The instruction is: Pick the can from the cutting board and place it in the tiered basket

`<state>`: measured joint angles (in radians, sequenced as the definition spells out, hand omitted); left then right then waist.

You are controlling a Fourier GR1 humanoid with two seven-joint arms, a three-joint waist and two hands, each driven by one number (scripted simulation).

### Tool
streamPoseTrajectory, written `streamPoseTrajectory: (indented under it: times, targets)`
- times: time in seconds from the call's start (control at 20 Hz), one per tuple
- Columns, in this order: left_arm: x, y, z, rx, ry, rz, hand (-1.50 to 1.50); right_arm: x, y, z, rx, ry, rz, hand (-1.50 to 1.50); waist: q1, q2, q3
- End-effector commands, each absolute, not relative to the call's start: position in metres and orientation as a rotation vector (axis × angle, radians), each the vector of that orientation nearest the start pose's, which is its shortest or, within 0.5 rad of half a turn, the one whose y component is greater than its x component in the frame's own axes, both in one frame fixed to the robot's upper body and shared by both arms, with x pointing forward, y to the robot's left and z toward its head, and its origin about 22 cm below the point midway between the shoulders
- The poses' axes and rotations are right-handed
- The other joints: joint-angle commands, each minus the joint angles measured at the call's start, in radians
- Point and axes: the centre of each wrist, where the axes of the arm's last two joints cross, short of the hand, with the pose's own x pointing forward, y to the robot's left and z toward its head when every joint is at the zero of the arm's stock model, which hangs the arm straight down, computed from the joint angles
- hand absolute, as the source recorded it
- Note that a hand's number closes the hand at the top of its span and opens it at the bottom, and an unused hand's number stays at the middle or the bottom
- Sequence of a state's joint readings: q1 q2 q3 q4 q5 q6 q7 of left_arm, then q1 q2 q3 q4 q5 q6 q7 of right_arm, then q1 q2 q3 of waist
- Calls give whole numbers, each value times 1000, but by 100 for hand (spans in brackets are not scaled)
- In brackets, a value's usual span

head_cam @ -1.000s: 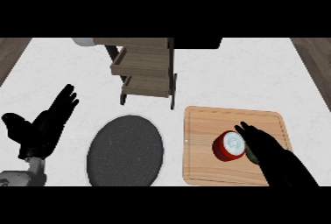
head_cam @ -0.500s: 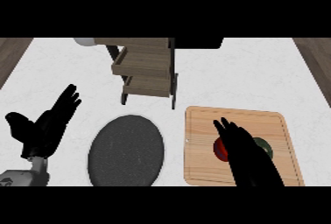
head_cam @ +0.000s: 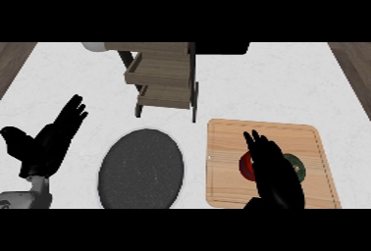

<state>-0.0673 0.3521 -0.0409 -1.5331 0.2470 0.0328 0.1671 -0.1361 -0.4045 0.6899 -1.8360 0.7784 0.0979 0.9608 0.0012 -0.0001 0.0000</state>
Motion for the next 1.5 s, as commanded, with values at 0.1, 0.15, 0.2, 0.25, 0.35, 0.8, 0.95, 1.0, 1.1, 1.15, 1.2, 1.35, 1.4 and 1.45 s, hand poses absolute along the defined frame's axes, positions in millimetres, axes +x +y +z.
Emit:
streamPoseTrajectory:
  times: [0.1,0.15,0.2,0.25,0.35,0.8,0.95,1.0,1.1,1.15,1.2,1.35,1.4,1.45]
  targets:
    - [260,293,45,87,-1430,-105,0,201,-162,22,-944,-1013,1066,-150,-2,-1,0]
    - [259,269,45,85,-1429,-100,0,213,-160,34,-965,-1009,1054,-150,-1,-1,0]
    - [238,295,20,80,-1420,-103,0,215,-158,26,-975,-1019,1045,-150,2,0,0]
    - [260,296,43,84,-1425,-81,0,201,-169,16,-964,-1020,1043,-150,-3,0,0]
    - [253,291,47,73,-1421,-114,0,228,-168,28,-996,-1014,1053,-150,1,0,0]
    - [258,287,45,69,-1410,-82,0,222,-184,4,-838,-860,1194,150,1,0,0]
    - [253,293,35,68,-1412,-96,0,236,-184,8,-896,-869,1262,150,3,0,0]
    - [259,268,32,81,-1440,-91,0,221,-173,-13,-894,-882,1290,150,0,1,0]
    - [245,293,36,77,-1429,-107,0,225,-164,0,-930,-917,1291,150,4,-1,0]
    - [253,292,31,67,-1425,-116,0,220,-154,-17,-933,-920,1301,150,3,0,0]
    - [254,288,42,90,-1426,-91,0,243,-194,38,-918,-945,1326,150,0,-1,0]
    - [255,303,43,67,-1423,-85,0,289,-249,104,-941,-1009,1350,150,8,1,0]
    - [251,283,38,62,-1418,-98,0,299,-279,119,-922,-993,1359,150,12,2,1]
    - [259,293,37,72,-1432,-103,0,309,-296,138,-924,-1019,1365,150,9,8,0]
